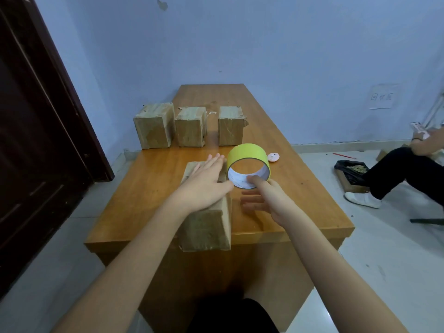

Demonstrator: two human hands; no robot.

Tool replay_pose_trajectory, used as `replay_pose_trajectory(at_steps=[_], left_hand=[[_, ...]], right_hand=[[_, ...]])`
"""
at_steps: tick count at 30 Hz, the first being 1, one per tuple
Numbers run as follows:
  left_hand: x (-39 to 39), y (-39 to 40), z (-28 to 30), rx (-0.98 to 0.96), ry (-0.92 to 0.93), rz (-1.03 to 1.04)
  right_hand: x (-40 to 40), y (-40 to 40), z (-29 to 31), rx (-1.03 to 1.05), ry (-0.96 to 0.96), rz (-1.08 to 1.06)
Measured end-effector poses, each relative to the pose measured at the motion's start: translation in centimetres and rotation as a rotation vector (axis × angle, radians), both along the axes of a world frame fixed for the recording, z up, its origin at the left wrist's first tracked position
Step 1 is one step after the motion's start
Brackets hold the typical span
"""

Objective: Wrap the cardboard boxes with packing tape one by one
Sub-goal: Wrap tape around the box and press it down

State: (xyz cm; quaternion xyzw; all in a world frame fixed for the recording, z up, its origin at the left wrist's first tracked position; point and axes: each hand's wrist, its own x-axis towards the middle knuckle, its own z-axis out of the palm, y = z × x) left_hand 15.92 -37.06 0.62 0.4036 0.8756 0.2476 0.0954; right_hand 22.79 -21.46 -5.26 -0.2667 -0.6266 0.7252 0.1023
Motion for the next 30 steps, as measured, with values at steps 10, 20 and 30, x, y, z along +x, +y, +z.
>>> replay_pose_trajectory(at_steps=[10,20,30], left_hand=[[-0.5,-1.3,0.2,0.152,-0.152,0.087],[0.6,-1.3,0.2,0.402,-0.245,0.079],[0.7,-1.4,-1.5,0.644,-0.468,0.13]], right_hand=[[-0.9,-1.5,0.8,0.038,0.029,0.172],[0.0,-0.3,3.7,0.279,0.057,0.187],[0.0,0.7,6.0,0.574,-0.048,0.142]])
